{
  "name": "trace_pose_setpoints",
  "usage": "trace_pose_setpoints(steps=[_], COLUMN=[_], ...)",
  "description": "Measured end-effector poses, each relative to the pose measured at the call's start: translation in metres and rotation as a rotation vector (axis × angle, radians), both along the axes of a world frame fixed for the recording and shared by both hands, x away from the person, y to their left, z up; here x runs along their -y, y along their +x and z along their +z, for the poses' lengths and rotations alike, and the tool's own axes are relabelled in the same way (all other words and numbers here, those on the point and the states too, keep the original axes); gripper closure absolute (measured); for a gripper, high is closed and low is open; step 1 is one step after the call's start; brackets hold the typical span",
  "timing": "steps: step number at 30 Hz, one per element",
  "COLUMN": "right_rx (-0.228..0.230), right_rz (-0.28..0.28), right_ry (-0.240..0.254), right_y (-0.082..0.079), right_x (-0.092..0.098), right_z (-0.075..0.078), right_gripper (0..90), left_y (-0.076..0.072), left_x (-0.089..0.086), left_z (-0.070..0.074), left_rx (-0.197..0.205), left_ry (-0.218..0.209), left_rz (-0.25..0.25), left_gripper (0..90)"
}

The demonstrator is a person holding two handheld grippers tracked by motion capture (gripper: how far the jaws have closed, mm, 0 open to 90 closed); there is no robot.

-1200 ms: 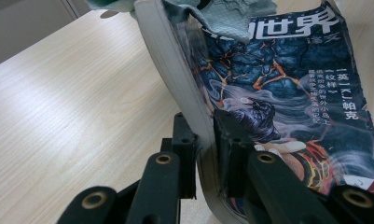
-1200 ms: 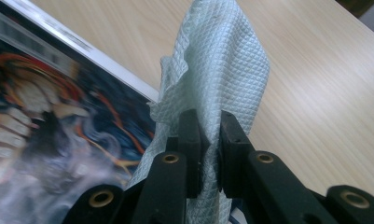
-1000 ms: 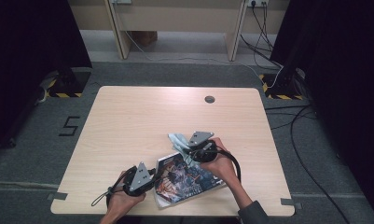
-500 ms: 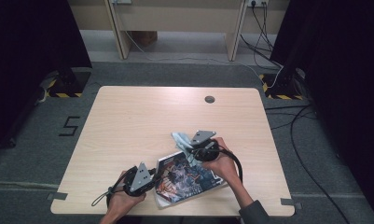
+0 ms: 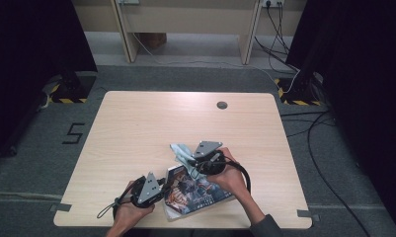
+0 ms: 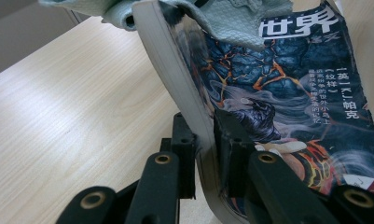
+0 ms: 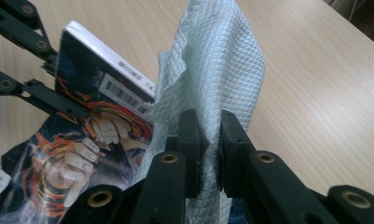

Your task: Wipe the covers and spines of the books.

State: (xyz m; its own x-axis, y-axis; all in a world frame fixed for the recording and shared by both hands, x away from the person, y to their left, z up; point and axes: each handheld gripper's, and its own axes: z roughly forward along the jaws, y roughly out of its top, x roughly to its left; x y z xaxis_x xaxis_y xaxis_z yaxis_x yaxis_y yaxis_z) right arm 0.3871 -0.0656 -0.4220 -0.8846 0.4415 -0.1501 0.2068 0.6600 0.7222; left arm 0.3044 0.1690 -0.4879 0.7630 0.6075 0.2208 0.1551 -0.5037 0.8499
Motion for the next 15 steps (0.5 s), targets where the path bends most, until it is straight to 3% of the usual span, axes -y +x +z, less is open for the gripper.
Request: trace_pose_setpoints(steps=[9, 15], right_rx=[0.01, 0.052], right_rz=[0.066, 0.116], right_ry=[0.01, 0.0], right_y=[-0.019, -0.03], right_x=[-0.018, -0.03], right_z=[0.012, 0.017], right_gripper=[81.6, 81.2], left_y=[-0.001, -0.001], left_x=[0.001, 0.002], left_z=[0.0, -0.001], left_rx=[0.011, 0.011], left_ry=[0.001, 0.005], left_rz=[0.0, 0.001], left_gripper=[78.6, 78.7])
